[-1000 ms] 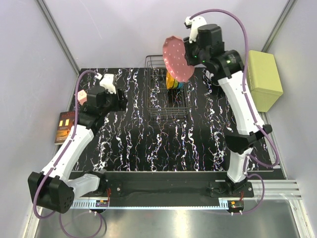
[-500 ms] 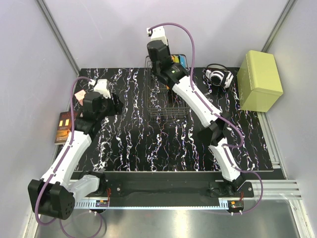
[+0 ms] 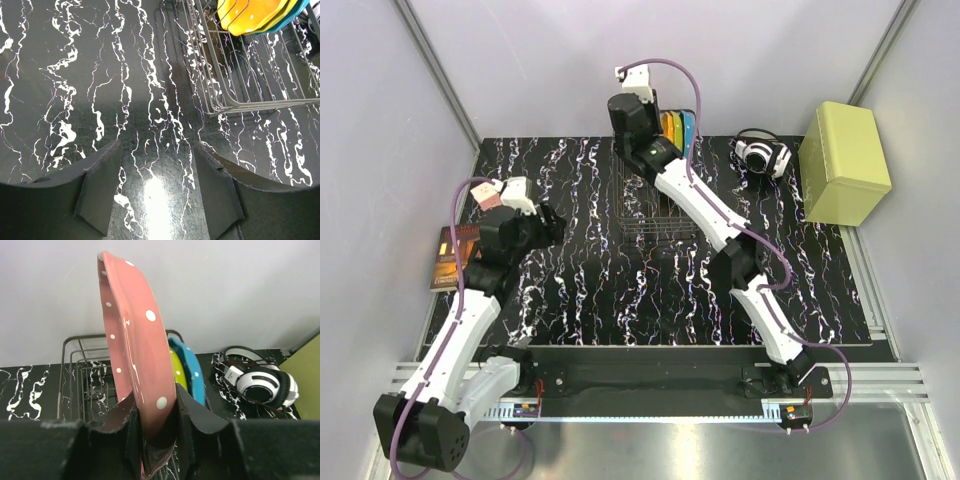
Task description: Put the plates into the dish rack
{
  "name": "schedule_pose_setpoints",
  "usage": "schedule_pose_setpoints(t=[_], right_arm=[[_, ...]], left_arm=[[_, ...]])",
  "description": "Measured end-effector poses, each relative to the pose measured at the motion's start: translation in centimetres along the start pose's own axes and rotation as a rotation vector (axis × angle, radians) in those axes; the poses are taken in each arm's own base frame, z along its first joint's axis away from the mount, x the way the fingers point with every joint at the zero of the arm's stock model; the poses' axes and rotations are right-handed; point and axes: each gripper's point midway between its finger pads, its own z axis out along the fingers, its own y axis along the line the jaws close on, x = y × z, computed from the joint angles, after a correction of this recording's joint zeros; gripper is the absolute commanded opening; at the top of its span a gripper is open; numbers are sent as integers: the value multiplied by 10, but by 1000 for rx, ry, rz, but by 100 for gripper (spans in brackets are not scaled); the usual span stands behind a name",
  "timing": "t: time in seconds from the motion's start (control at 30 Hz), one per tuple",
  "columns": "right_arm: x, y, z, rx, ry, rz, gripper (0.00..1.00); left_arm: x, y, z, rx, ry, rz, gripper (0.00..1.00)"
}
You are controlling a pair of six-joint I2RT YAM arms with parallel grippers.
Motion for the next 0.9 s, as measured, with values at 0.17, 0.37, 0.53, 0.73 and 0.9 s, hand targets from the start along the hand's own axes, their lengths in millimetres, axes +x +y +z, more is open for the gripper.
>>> schedule_pose_setpoints(t=[0.17,0.37,0.53,0.73,0.9], right_arm=[[34,20,16,6,11,-46,0],[68,30,30,14,40,-109,0],[69,24,38,29,36,-114,0],[63,18,46,45,12,-94,0],[68,16,50,51,14,-99,0]], left_arm=[[0,2,-4,0,-22,-12,95],[6,6,-4,-8,-23,-21,99],[14,11,-2,-20,-14,-31,99],[14,13,-2,-22,-16,-42,99],[14,12,-1,-18,-15,-44,99]])
